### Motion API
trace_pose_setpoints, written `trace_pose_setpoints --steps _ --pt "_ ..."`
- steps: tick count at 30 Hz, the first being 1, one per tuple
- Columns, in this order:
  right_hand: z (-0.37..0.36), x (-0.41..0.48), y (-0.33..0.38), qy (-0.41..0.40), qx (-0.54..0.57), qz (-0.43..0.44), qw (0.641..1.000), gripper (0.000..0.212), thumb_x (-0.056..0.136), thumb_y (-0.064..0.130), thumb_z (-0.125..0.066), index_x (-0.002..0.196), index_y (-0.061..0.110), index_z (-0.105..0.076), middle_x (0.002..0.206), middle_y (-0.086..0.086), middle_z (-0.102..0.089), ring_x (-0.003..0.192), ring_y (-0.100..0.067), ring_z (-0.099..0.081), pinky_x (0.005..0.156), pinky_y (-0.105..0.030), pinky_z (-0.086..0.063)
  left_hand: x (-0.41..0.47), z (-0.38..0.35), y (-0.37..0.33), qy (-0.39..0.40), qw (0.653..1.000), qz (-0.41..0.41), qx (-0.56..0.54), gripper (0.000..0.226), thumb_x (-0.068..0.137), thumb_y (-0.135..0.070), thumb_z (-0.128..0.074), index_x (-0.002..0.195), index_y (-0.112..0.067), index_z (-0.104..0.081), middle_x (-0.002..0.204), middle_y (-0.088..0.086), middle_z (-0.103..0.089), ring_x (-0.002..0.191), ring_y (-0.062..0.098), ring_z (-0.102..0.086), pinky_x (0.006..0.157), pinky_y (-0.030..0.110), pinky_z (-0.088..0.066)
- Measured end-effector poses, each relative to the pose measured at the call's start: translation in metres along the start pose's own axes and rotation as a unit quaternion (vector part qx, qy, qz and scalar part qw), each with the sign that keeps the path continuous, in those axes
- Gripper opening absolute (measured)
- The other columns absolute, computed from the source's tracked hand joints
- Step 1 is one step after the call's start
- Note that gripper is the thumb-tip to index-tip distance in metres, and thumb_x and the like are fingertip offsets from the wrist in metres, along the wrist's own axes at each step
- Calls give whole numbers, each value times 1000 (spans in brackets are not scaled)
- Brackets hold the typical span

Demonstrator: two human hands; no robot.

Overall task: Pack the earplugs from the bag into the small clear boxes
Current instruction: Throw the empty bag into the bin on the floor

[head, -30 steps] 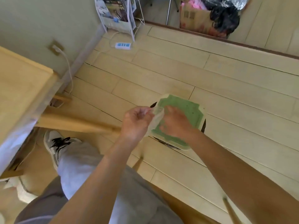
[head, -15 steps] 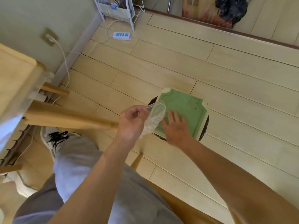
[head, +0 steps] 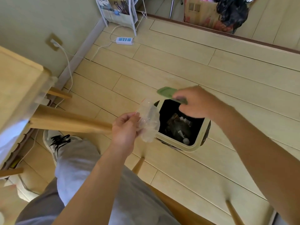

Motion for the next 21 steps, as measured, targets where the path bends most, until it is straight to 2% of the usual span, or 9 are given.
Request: trace_pose_setpoints --steps 3,6,8,11,13,17,21 --pt "38 10 -6 -45 55 -19 997 32 89 8 -57 109 29 -71 112 6 -69 99 -19 -66 85 -32 -54 0 -9 14 12 999 34 -11 10 97 -9 -59 101 -1 -64 96 18 -66 86 31 -66 76 41 -57" --pt "47 18 -13 -54 63 -25 996 36 89 7 -53 112 29 -71 114 9 -68 100 -16 -65 72 -20 -44 -3 -24 27 20 998 59 -17 18 98 -7 -55 107 7 -61 96 21 -65 84 30 -67 76 40 -61" --pt "47 20 -14 -58 68 -28 996 37 89 8 -52 113 30 -71 115 9 -68 99 -14 -64 71 -19 -42 -10 -41 34 51 993 92 -46 21 100 -12 -54 115 3 -57 99 18 -65 87 26 -67 78 43 -61" --pt "44 22 -16 -49 73 -31 996 38 90 7 -52 115 30 -70 118 7 -67 102 -15 -63 81 -23 -41 -16 -59 42 87 987 131 -28 25 101 -29 -55 124 -18 -53 120 11 -61 113 28 -62 96 57 -52" --pt "42 23 -17 -44 73 -32 996 37 90 9 -53 116 31 -69 120 8 -67 103 -15 -63 83 -24 -42 -15 -59 43 88 987 135 -11 27 101 -33 -54 127 -25 -51 127 8 -56 119 28 -57 99 60 -49" --pt "39 23 -18 -39 73 -36 996 36 90 10 -54 113 33 -69 117 12 -67 104 -14 -64 85 -27 -47 -9 -50 41 74 989 125 6 34 100 -35 -54 133 -23 -52 126 6 -59 115 25 -60 98 56 -51" --pt "32 17 -10 -17 79 -33 996 34 87 10 -60 106 36 -70 108 20 -66 104 -11 -64 93 -33 -53 0 -37 35 52 993 108 -2 34 99 -35 -56 129 -20 -55 121 8 -63 111 24 -64 94 51 -55"
Point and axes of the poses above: each hand's wrist, its own x-axis towards the middle knuckle, its own z-axis out of the back of the hand, y = z × x, the point moved 10 cm from there along x, towards the middle knuckle
